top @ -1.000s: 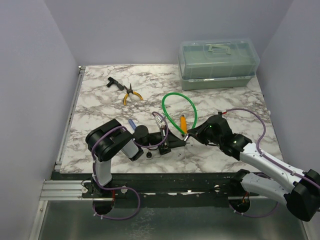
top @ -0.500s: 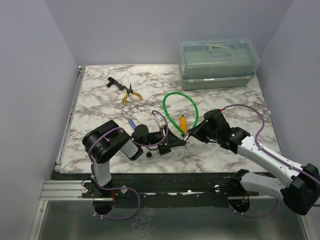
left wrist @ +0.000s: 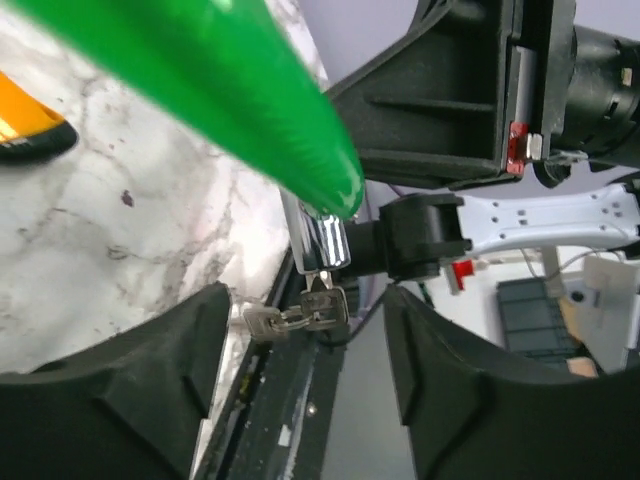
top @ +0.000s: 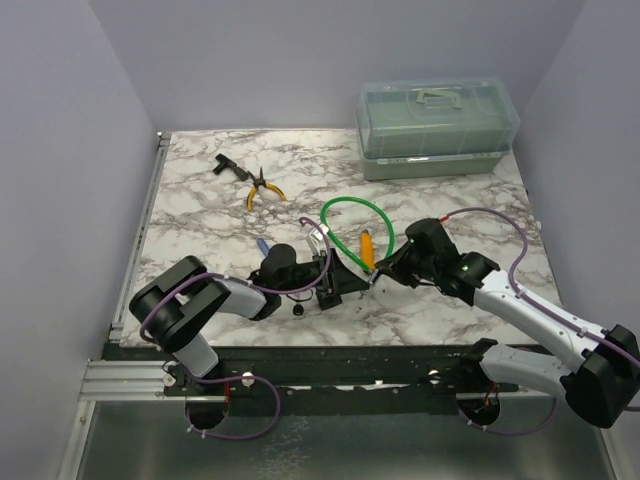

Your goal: Unlock with the key

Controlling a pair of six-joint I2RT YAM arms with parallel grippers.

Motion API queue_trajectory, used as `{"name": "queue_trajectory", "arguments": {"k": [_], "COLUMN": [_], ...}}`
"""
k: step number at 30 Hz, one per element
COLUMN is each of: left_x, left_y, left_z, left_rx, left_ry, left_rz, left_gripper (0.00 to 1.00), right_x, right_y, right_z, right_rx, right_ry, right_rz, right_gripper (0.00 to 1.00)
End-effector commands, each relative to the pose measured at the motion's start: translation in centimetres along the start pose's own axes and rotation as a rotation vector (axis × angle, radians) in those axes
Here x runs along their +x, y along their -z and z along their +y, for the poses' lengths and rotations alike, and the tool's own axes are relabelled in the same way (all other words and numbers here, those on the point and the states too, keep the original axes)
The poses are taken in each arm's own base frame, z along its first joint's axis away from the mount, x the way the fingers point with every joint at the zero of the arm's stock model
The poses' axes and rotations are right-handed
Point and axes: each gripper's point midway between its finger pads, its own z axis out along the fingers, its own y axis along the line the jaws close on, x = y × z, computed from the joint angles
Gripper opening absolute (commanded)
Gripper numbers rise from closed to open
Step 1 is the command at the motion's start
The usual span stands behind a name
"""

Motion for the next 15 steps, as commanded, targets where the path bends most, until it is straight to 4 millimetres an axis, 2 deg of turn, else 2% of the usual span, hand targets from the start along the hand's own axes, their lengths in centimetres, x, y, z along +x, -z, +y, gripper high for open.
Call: {"name": "queue_trajectory", "arguments": {"k": [1,5,7,8,15], "left_x": [-0.2,-0.5,-0.7,-0.9,-2.5], "left_y": [1.0,2.2,2.8,3.1,5.4], "left_z": [1.4,1.8,1.9,1.9,0.9], "left_rx": [-0.112,-0.190,-0.227,-0.242,-0.320], "left_ry": [-0.079,-0.142,-0.167,-0.179,-0.252], "left_rz": [-0.016,-0.028,-0.038,-0.046,-0.131], "left_gripper": [0.76,0.85,0.96,0.99,0.99], "right_x": [-0.2,0.1,0.1,0.2,0.0], "right_y": [0.7,0.5,0.4,0.4,0.2], "right_z": [1.1,0.4,0.0,-0.1,-0.2], "right_rx": [-0.065,-0.054,-0.052,-0.051,-0.076], "right_ry": [0.016,0.018,0.020,0.023,0.064], "right_rz": [-0.013,-0.006,-0.009,-0.011,-0.030], "right_gripper": [0.00,0.00,0.00,0.00,0.00]}}
